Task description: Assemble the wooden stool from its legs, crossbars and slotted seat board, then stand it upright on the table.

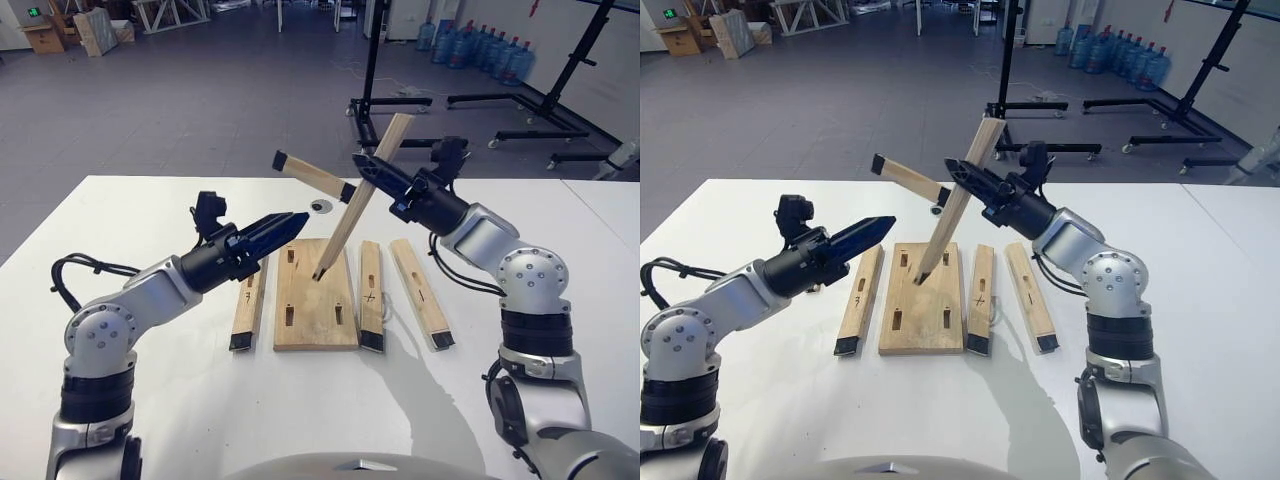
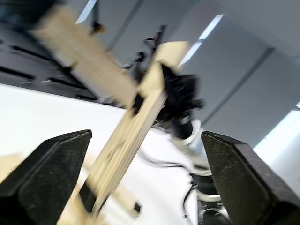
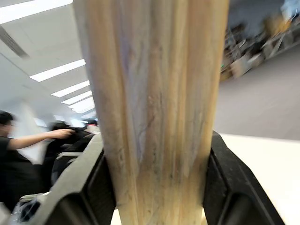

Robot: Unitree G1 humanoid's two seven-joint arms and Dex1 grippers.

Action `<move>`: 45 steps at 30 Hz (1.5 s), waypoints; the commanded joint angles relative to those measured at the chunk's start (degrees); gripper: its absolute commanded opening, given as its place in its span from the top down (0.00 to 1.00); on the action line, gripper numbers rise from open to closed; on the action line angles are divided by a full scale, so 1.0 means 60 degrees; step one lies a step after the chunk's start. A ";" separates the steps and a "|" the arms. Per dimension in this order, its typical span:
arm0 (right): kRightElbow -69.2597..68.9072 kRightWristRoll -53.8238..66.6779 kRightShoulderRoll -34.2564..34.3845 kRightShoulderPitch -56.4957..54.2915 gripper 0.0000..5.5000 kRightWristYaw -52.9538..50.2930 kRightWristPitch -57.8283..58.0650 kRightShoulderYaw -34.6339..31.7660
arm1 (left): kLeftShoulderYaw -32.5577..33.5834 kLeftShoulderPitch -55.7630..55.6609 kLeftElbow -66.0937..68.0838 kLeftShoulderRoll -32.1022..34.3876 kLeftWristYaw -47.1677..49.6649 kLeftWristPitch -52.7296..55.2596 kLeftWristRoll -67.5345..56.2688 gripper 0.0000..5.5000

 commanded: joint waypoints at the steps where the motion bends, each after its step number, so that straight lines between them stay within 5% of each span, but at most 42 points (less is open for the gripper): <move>1: 0.0789 -0.2566 -0.0127 -0.0071 0.62 0.1618 -0.2445 0.0570 | -0.0142 0.0492 -0.0054 -0.0011 0.0237 -0.0650 0.1624 0.12; 7: 0.4046 -0.4992 0.0302 -0.1350 0.63 0.2969 -0.4950 0.0902 | -0.0496 0.0652 -0.0562 -0.0660 0.0893 -0.1323 0.3242 0.08; 13: 0.6887 -0.4647 0.0896 -0.2829 0.63 0.5201 -0.5148 0.0307 | -0.0438 0.0876 -0.0474 -0.1095 0.1031 -0.1531 0.3761 0.08; 23: 0.9866 -0.6067 0.1306 -0.3538 0.63 0.8753 -0.8693 0.0385 | -0.0523 0.1171 -0.0470 -0.1529 0.0959 -0.1522 0.4260 0.08; 45: 1.1867 -0.7721 0.1708 -0.3794 0.63 1.0224 -1.1231 0.0323 | -0.0693 0.1293 -0.0525 -0.1903 0.0775 -0.1423 0.4778 0.08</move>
